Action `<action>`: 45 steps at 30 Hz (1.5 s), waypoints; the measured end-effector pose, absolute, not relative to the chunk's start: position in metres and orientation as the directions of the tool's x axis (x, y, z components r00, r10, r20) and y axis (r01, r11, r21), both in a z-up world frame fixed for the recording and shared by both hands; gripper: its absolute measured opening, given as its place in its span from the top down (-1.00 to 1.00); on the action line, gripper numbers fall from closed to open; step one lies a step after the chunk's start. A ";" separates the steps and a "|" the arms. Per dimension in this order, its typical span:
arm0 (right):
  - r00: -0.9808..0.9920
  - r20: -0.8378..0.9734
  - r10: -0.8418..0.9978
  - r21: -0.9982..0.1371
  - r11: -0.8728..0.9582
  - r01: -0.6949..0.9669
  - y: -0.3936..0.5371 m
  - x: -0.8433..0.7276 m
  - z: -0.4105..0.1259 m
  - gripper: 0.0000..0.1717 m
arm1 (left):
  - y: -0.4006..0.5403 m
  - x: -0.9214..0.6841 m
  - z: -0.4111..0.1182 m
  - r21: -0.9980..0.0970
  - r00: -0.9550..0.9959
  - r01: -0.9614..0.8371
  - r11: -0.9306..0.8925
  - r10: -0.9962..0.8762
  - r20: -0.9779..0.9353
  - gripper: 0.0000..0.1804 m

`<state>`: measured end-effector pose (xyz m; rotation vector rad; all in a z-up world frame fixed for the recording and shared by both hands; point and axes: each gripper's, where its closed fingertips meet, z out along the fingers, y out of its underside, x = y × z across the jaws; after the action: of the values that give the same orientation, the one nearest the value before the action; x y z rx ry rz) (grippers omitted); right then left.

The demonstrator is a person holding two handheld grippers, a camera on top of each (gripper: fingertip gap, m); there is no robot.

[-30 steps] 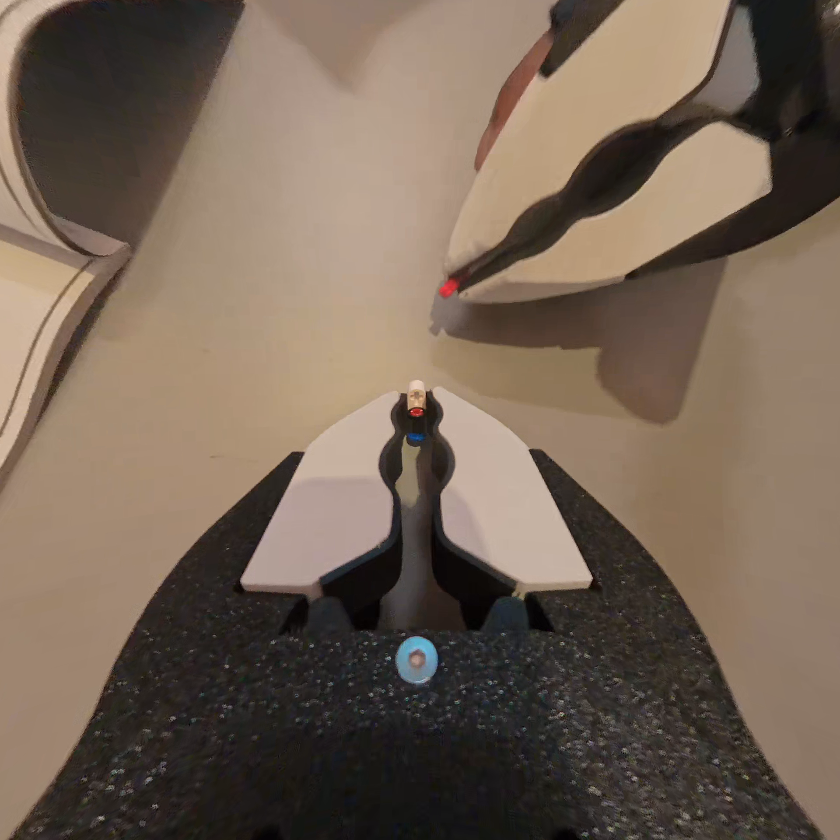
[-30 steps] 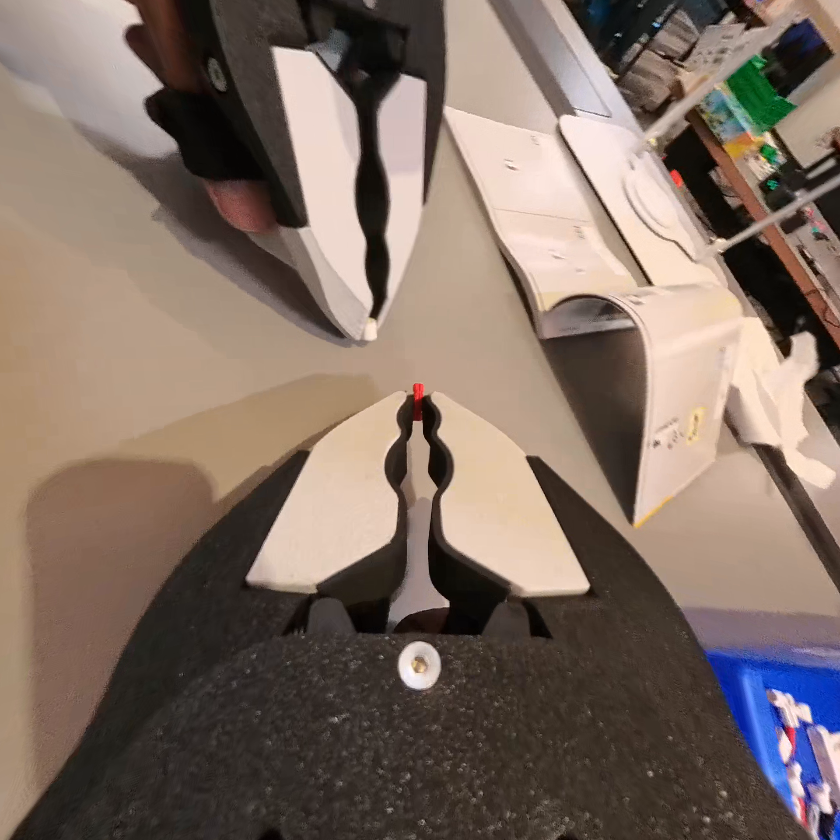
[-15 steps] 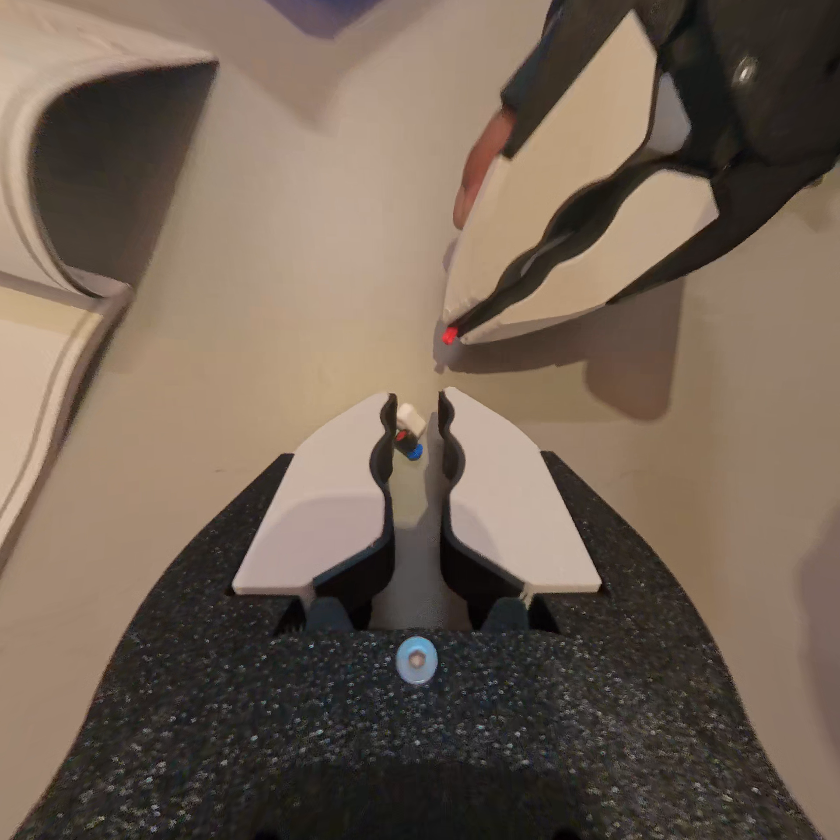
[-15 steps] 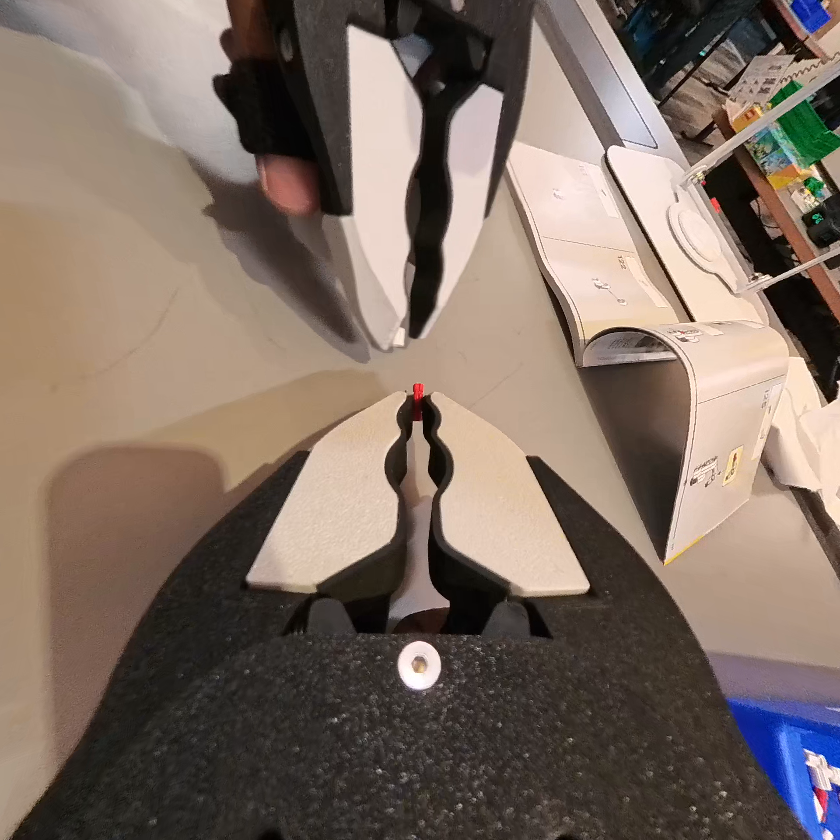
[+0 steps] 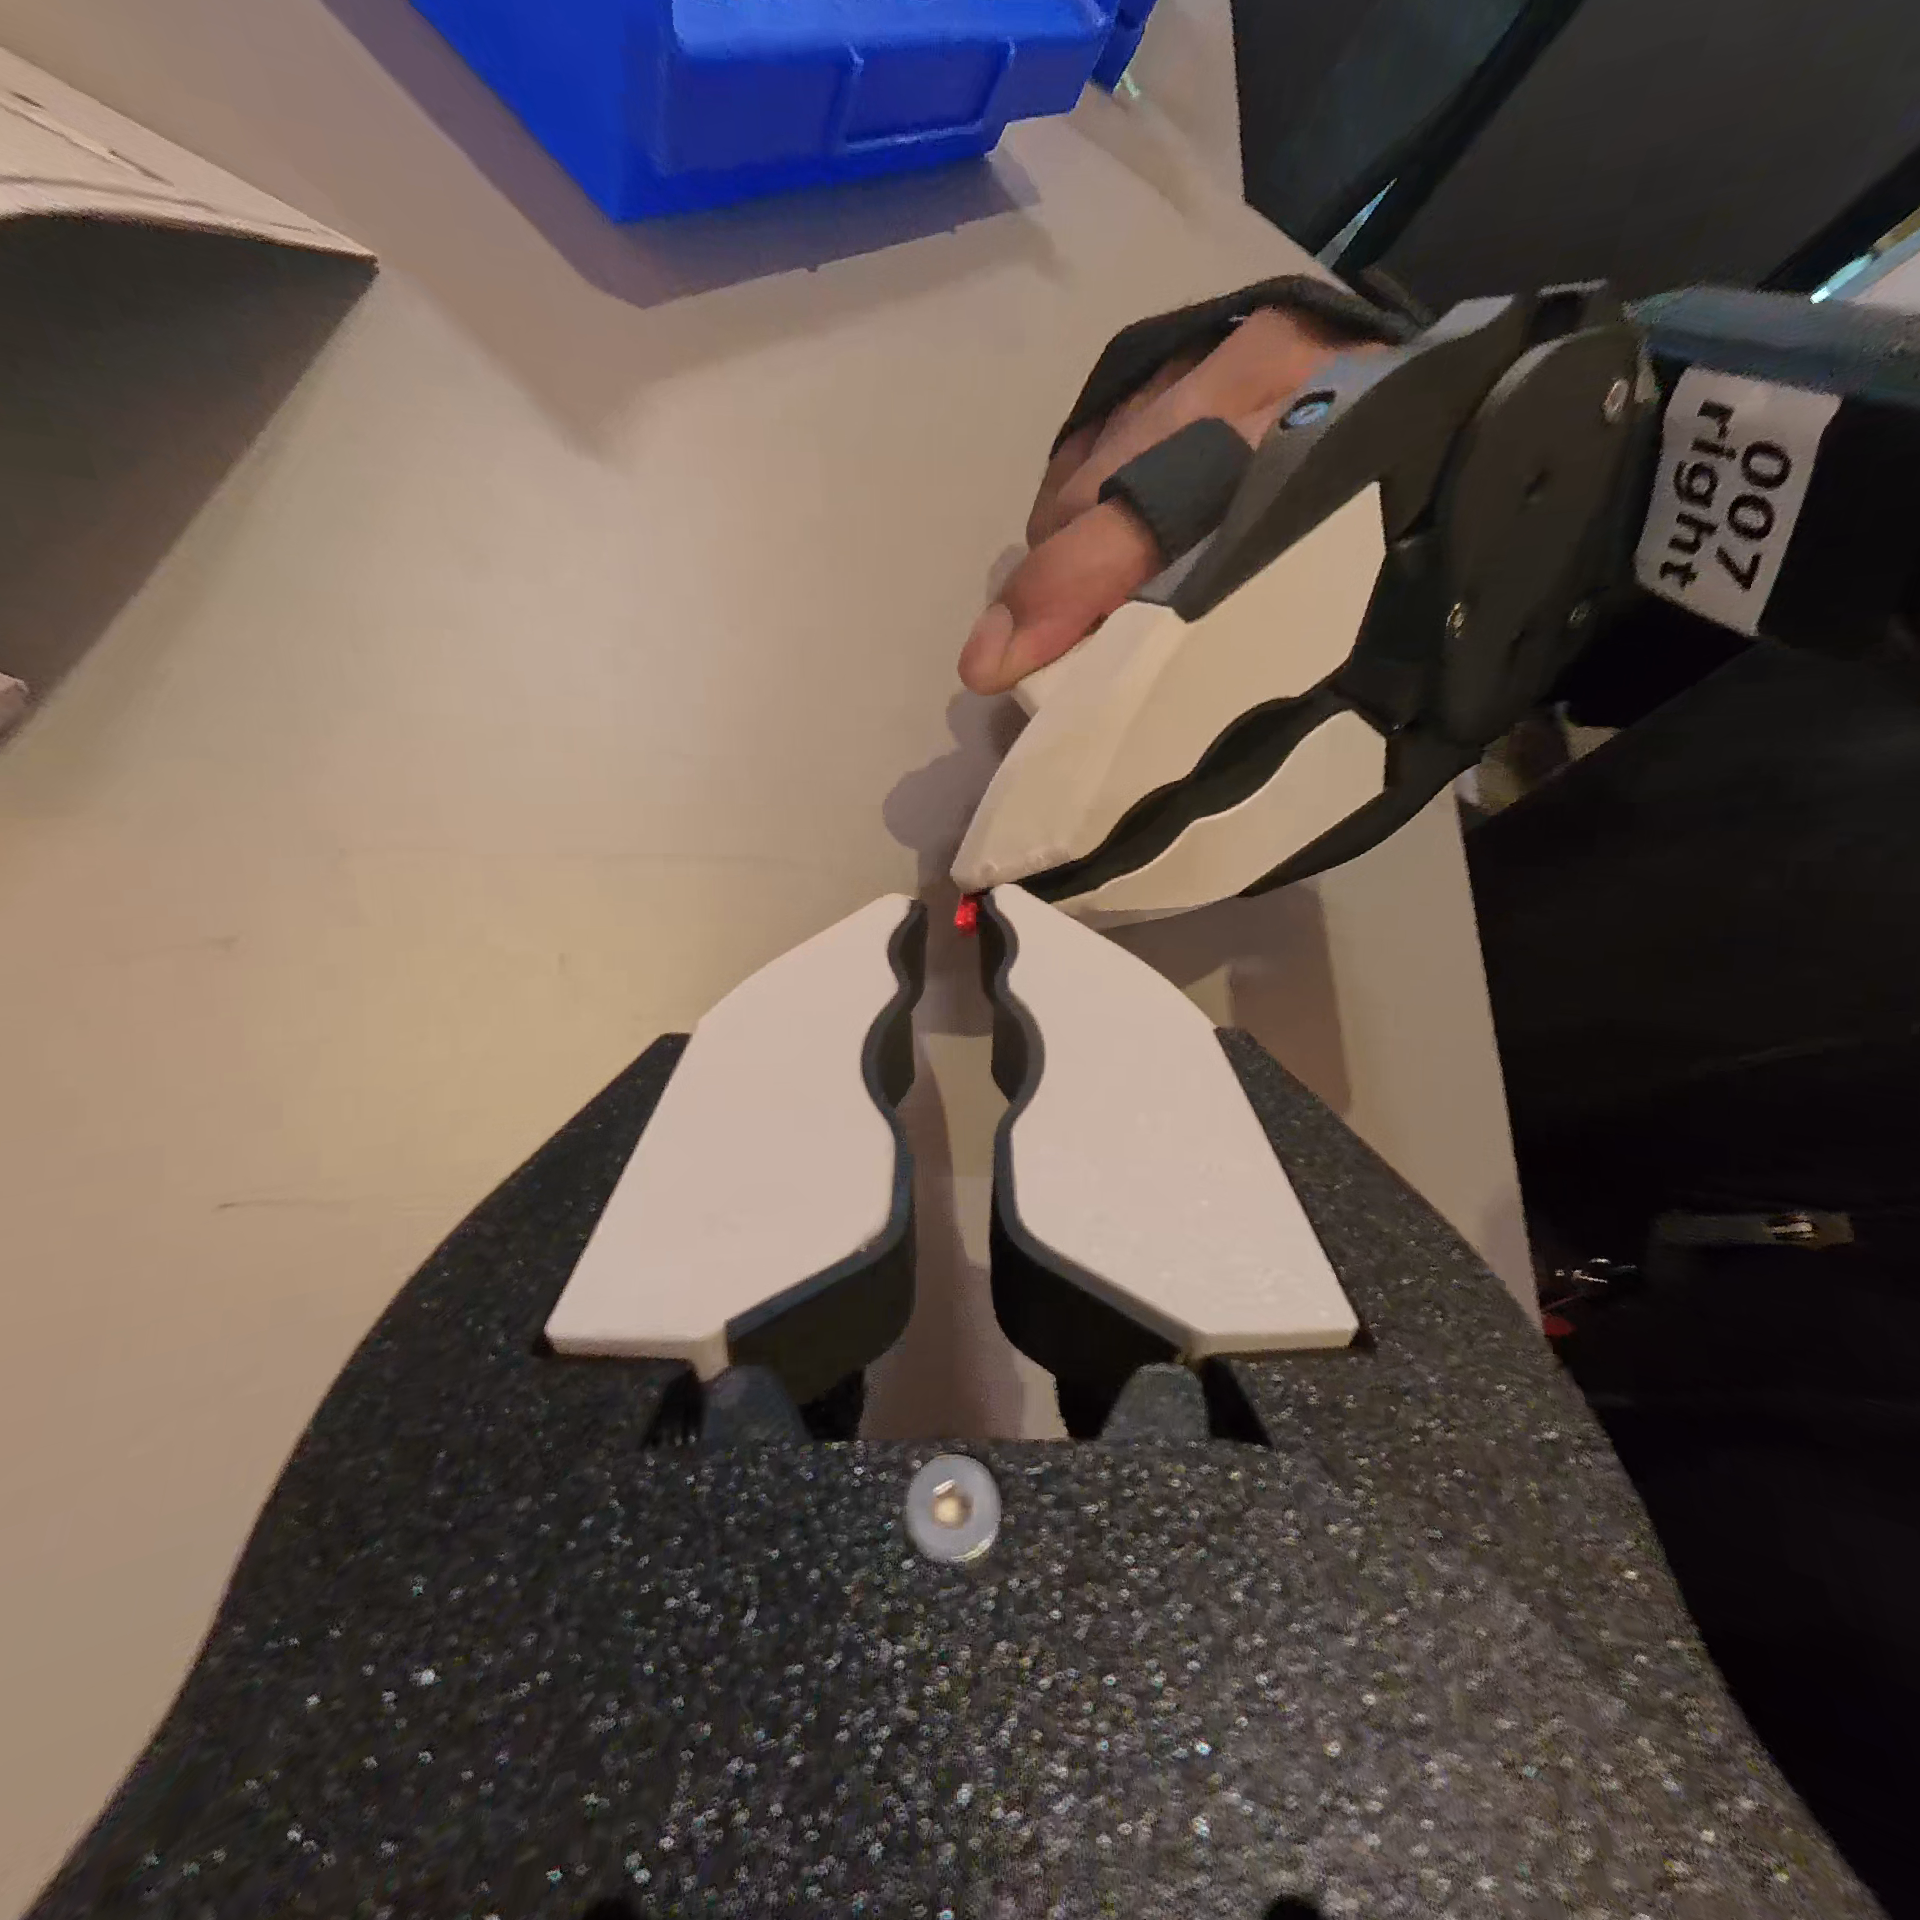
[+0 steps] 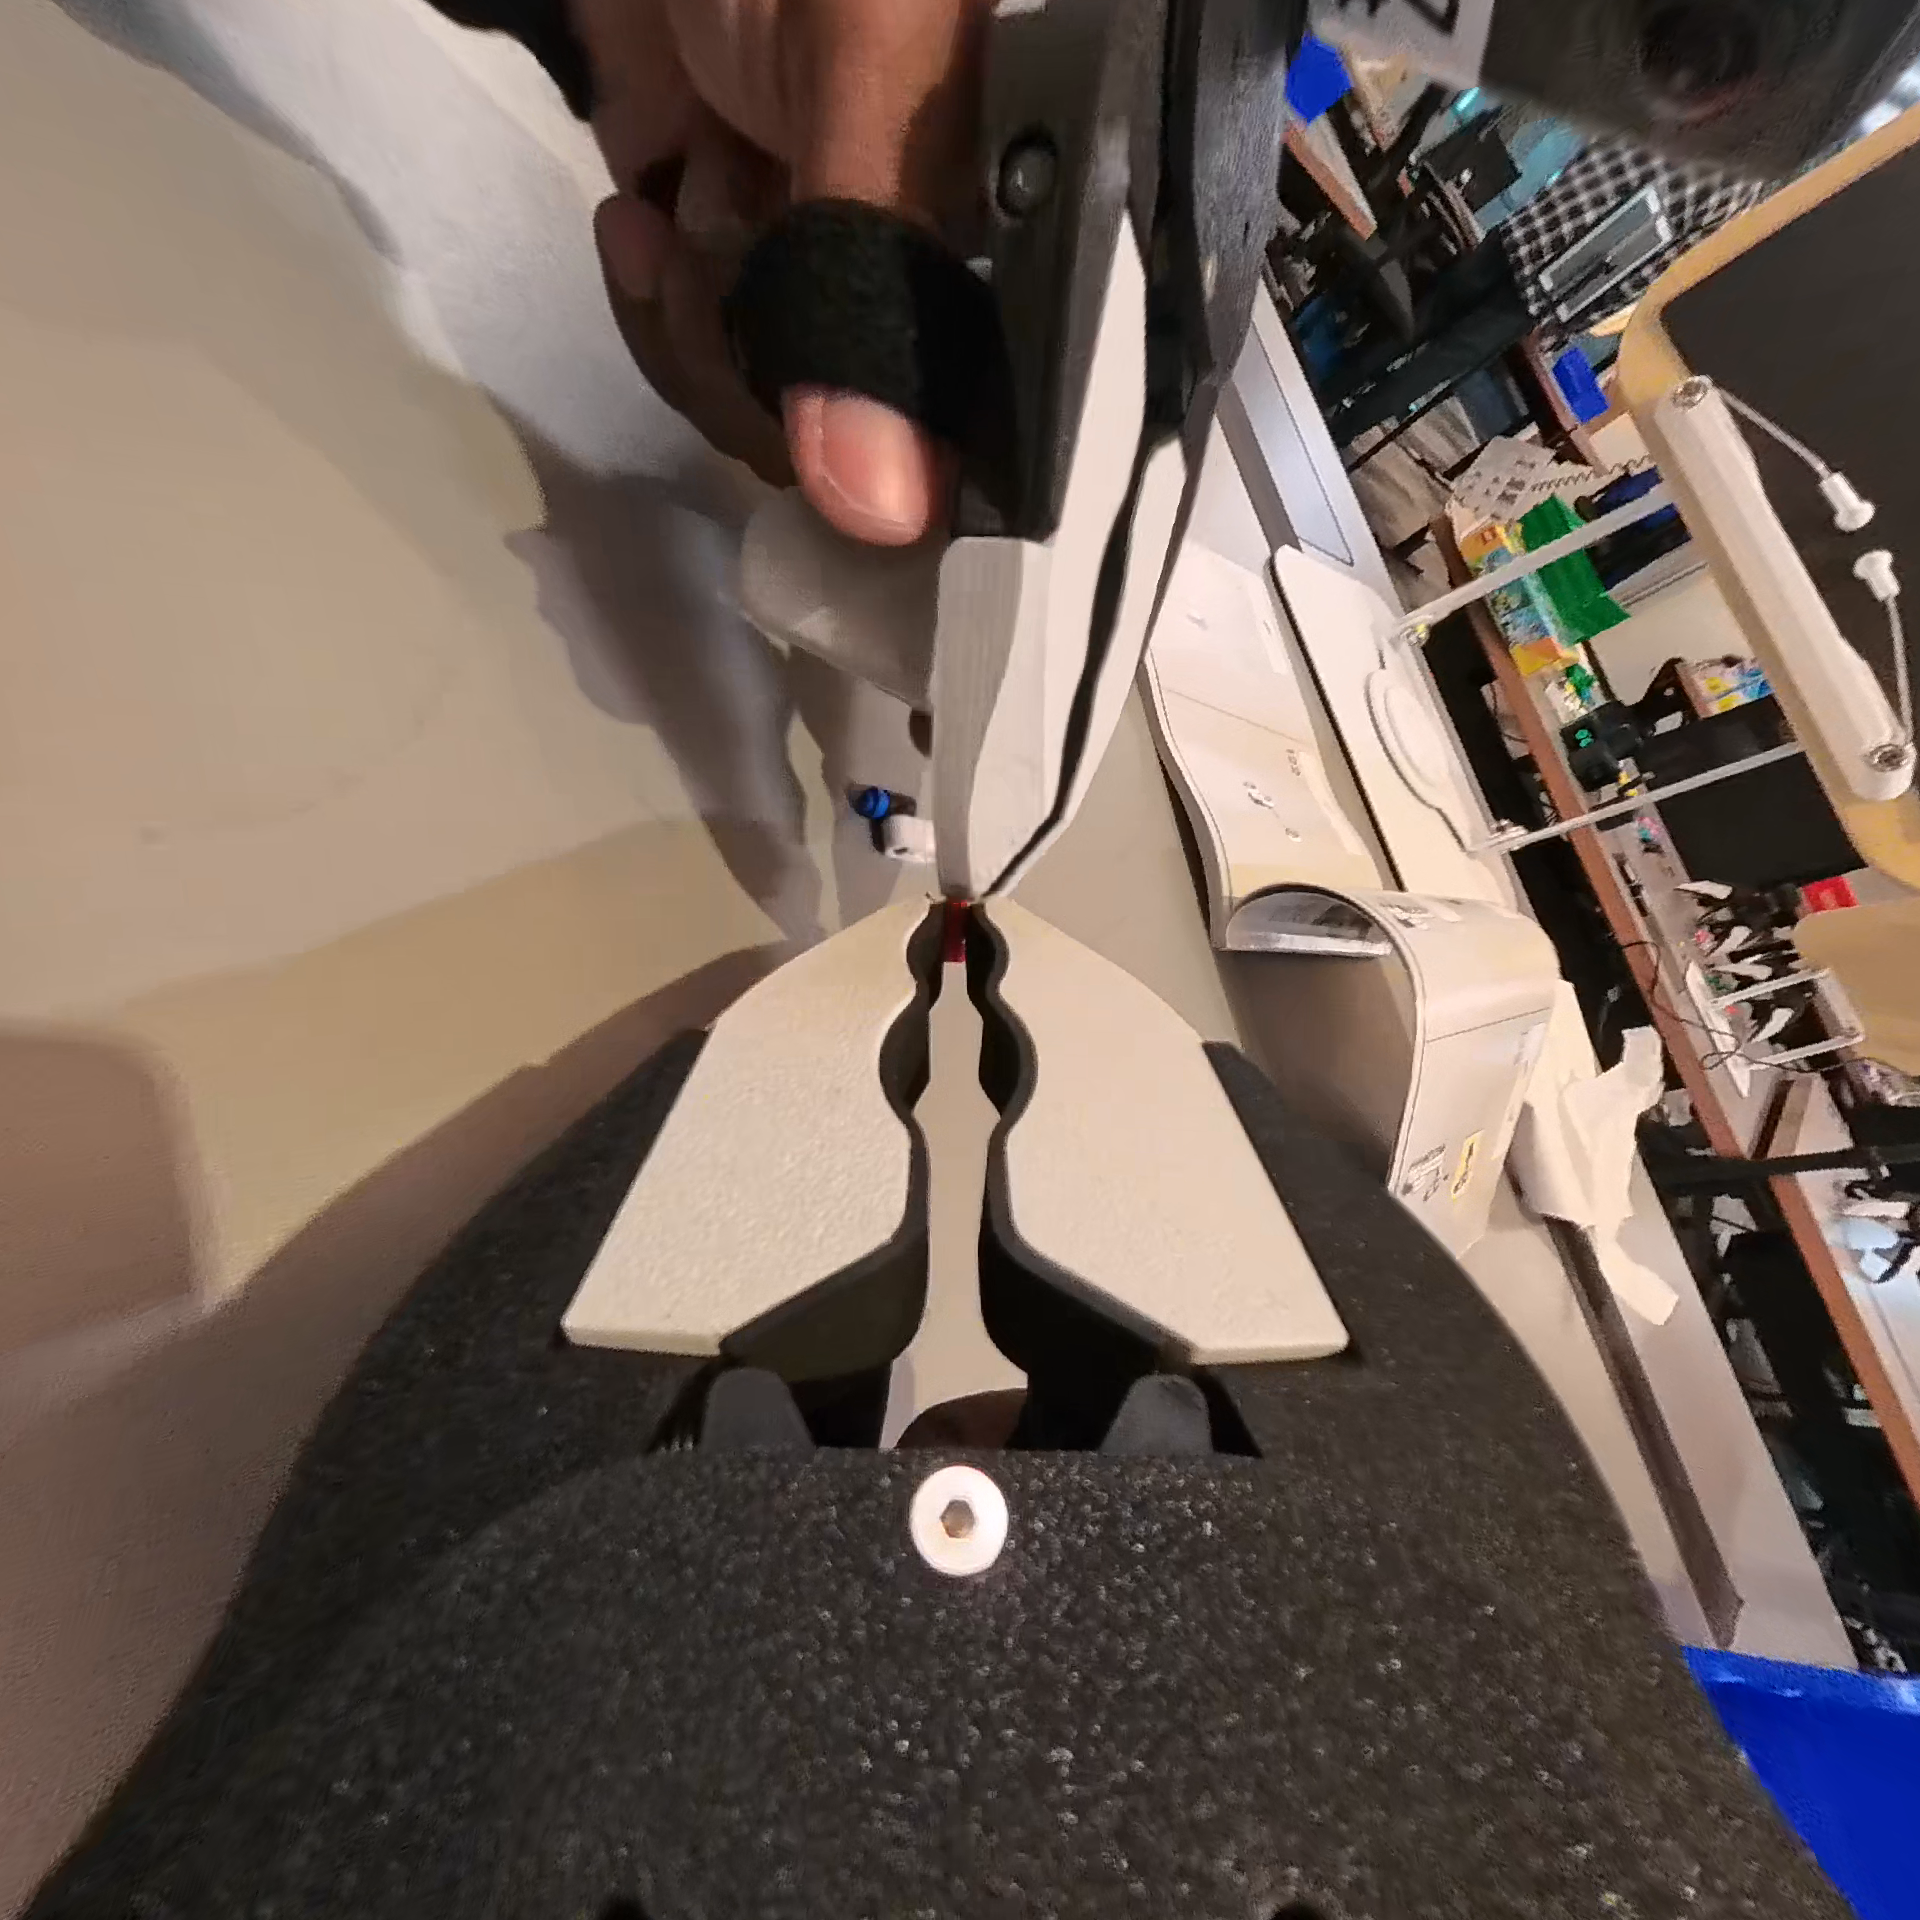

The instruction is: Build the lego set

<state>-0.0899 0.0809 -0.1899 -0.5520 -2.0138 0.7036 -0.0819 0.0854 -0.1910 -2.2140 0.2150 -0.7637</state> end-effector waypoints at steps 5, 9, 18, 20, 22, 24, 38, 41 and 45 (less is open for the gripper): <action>-0.474 0.639 0.606 -0.655 0.752 0.079 0.080 -0.089 -0.186 0.96 | 0.084 -0.078 -0.187 -0.698 0.736 0.177 -0.694 -0.377 0.562 0.96; -0.447 0.637 0.628 -0.690 0.723 0.034 0.080 -0.088 -0.177 0.95 | 0.085 -0.079 -0.178 -0.702 0.674 0.253 -0.665 -0.399 0.621 0.97; -0.517 0.485 0.705 -0.858 0.498 -0.127 0.079 -0.074 -0.146 0.81 | 0.076 -0.066 -0.147 -0.724 0.473 0.341 -0.600 -0.556 0.683 0.97; -0.539 0.466 0.701 -0.873 0.465 -0.150 0.076 -0.070 -0.141 0.82 | 0.075 -0.064 -0.143 -0.723 0.444 0.356 -0.592 -0.574 0.688 0.97; -0.546 0.474 0.691 -0.871 0.460 -0.173 0.074 -0.067 -0.139 0.84 | 0.075 -0.062 -0.141 -0.719 0.426 0.360 -0.594 -0.581 0.693 0.97; -0.541 0.497 0.679 -0.859 0.473 -0.196 0.072 -0.065 -0.138 0.87 | 0.074 -0.059 -0.141 -0.707 0.402 0.367 -0.605 -0.582 0.707 0.97; -0.499 0.617 0.608 -0.776 0.575 -0.259 0.067 -0.063 -0.143 0.95 | 0.073 -0.053 -0.144 -0.636 0.327 0.393 -0.664 -0.546 0.771 0.97; -0.497 0.624 0.603 -0.770 0.581 -0.262 0.068 -0.063 -0.144 0.95 | 0.073 -0.053 -0.144 -0.629 0.319 0.396 -0.669 -0.542 0.778 0.97; -0.499 0.627 0.598 -0.767 0.584 -0.265 0.067 -0.063 -0.145 0.95 | 0.073 -0.052 -0.145 -0.617 0.312 0.397 -0.679 -0.533 0.787 0.97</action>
<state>-0.0630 0.0669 -0.1447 -0.2721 -1.8102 1.0750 -0.0521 0.0727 -0.1451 -1.7869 0.1214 -1.4805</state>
